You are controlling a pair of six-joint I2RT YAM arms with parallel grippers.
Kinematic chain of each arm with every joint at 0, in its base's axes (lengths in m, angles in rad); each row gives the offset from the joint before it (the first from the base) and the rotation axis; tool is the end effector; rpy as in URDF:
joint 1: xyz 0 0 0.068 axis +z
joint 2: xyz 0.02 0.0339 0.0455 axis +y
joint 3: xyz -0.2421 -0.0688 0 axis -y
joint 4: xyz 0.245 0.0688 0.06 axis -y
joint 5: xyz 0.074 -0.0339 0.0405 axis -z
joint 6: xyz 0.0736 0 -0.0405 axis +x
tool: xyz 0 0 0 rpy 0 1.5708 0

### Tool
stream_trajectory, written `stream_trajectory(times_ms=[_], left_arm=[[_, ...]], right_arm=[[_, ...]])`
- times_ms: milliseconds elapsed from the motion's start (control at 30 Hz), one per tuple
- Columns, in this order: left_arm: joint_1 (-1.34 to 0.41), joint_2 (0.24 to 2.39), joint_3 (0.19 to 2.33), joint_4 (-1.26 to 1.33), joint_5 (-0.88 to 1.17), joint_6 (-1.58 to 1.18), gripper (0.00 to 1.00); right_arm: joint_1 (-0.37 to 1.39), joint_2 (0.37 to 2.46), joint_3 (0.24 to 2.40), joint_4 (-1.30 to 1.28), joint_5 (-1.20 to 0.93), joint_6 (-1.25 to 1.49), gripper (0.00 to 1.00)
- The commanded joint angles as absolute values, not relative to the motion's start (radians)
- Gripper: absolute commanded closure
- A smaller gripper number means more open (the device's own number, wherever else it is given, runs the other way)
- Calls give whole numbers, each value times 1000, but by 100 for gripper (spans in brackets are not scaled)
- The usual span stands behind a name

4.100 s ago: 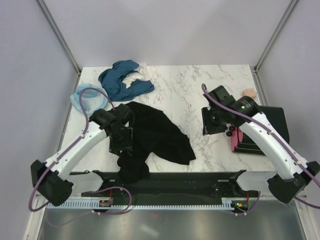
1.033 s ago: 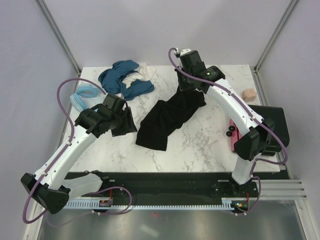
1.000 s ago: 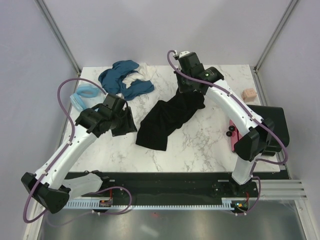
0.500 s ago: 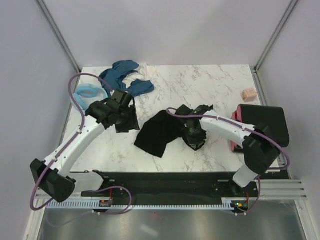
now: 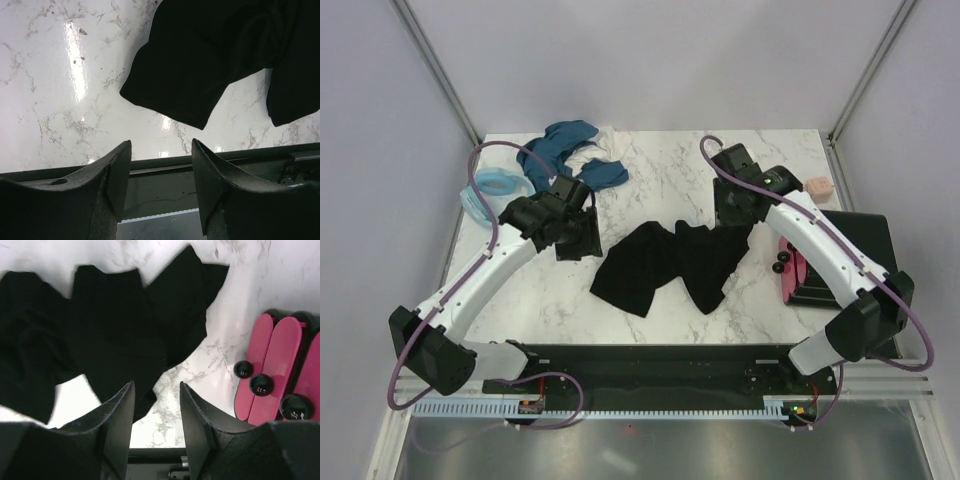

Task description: Fold and stack the t-shirts

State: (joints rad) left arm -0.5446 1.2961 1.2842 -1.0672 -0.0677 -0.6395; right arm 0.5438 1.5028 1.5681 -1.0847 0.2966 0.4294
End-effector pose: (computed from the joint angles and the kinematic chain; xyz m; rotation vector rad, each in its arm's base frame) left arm 0.2332 -0.1354 0.2736 -0.1499 2.6767 -0.3001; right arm 0.2848 0.1470 0.3079 -0.0377 2.5226 0.0006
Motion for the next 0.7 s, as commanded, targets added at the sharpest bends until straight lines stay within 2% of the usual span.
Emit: stream_trajectory(times_ms=[0,300,667], left_arm=[[-535,1321,1331,-1037,-48,-577,41],[-528,1347,1344,-1042,-31,-552,42],[-526,1368,1359,-1051,-18,-560,43]], right_arm=[[485,1575,1374,-945,249,383,52],[469,1628,1240,-782,183,377,53],[414,1695,1221,-712,97,336,50]])
